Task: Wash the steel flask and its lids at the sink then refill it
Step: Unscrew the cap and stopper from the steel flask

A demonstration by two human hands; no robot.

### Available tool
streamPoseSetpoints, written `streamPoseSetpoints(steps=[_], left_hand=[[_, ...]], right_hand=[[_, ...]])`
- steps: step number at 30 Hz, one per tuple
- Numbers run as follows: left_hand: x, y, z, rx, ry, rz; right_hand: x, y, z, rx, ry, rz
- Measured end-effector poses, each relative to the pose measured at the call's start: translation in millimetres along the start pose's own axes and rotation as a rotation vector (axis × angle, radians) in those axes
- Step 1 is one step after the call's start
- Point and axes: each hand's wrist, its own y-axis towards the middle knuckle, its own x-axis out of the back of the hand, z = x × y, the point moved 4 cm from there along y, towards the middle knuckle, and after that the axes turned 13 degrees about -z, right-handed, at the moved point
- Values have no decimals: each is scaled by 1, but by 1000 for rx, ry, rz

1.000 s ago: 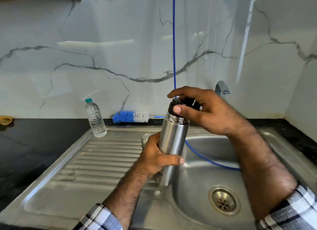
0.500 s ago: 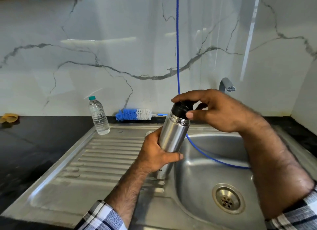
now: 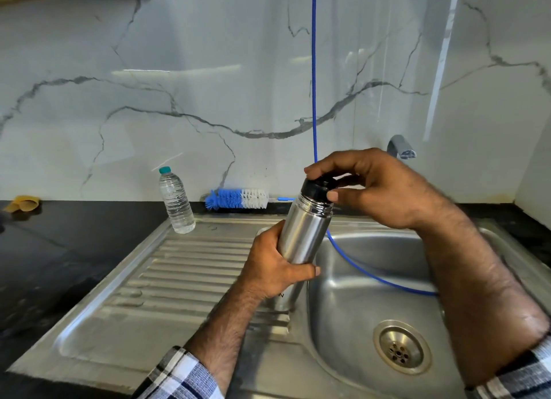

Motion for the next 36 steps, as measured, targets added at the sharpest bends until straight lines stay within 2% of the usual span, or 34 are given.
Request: streamPoseSetpoints(steps=[1, 3, 5, 10, 13, 14, 18, 24, 32, 36], left_hand=[[0, 0, -1, -4, 0, 0], [0, 0, -2, -10, -1, 5], [0, -1, -1, -8, 12, 9], [4, 0, 0, -2, 41, 1], [4, -1, -2, 1, 41, 3], [4, -1, -3, -2, 44, 5], [3, -1, -4, -26, 76, 16], [6, 3, 4, 6, 49, -1], [46, 17, 16, 105, 27, -139], [80, 25, 24, 204, -28, -292]], right_hand=[[-1, 0, 0, -43, -2, -41], [-1, 1, -2, -80, -197, -146], [-3, 1, 0, -81, -311, -159], [1, -2, 0, -21, -142, 11], [0, -4, 2, -58, 2, 84], [-1, -3, 4, -70, -19, 46], [-6, -3, 8, -66, -360, -69], [2, 3, -7, -90, -56, -181], [-25, 7, -42, -428, 595, -377], [-73, 0, -63, -496, 510, -316]])
